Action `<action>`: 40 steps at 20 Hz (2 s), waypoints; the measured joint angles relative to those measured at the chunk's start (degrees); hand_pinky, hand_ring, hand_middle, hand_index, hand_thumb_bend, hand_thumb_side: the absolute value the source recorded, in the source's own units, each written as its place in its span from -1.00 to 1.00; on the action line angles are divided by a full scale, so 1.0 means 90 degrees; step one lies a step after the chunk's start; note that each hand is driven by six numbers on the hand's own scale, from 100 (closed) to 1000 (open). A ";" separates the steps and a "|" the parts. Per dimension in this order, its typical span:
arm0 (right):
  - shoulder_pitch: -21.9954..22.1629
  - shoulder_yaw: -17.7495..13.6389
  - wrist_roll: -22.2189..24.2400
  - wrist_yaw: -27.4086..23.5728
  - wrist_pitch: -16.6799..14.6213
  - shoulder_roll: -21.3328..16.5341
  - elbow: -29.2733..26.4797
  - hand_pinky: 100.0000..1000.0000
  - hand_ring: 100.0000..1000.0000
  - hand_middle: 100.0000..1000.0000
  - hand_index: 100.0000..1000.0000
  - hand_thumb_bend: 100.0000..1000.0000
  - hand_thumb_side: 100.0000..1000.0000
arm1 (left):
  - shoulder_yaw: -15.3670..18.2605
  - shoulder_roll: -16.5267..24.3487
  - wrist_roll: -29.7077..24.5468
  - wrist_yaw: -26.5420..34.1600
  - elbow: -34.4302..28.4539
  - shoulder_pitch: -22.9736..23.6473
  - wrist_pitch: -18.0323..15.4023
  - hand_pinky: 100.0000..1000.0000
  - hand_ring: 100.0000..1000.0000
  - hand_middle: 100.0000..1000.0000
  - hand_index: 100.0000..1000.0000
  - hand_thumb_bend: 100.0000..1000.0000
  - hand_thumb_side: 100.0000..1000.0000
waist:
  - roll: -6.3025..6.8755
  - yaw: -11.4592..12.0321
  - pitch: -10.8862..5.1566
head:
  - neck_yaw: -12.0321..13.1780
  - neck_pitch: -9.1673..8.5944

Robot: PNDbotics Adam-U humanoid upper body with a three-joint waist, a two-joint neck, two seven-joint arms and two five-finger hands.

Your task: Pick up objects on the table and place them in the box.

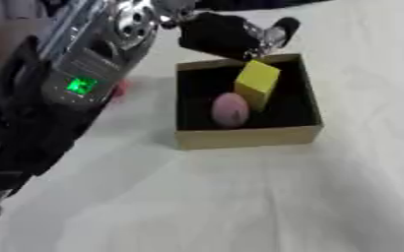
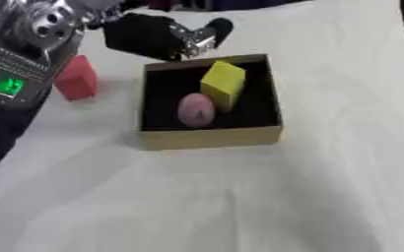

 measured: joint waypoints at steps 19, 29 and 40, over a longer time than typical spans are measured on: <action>0.0045 -0.0050 -0.0116 0.0003 -0.0072 0.0007 -0.0023 0.94 0.67 0.16 0.36 -1.00 0.48 | 0.0683 0.1924 -0.0755 -0.0850 0.0126 0.1334 -0.0531 0.53 0.68 0.55 0.80 0.15 0.58 | -0.0193 0.0164 -0.0110 | -0.0047 0.0018; 0.0045 -0.0051 -0.0138 0.0003 -0.0087 0.0056 -0.0023 0.94 0.67 0.16 0.36 -1.00 0.48 | 0.0857 0.1998 -0.1163 -0.0999 0.1046 0.1401 -0.0982 0.61 0.75 0.67 0.93 -0.12 0.21 | -0.0215 0.0176 -0.0123 | -0.0055 -0.0124; 0.0006 -0.0051 -0.0128 0.0004 -0.0075 0.0056 -0.0022 0.94 0.67 0.15 0.35 -1.00 0.48 | 0.0872 0.1998 -0.1326 -0.1632 0.1911 0.1388 -0.1262 0.71 0.85 0.81 1.00 0.32 0.24 | -0.0217 0.0174 -0.0060 | -0.0059 -0.0187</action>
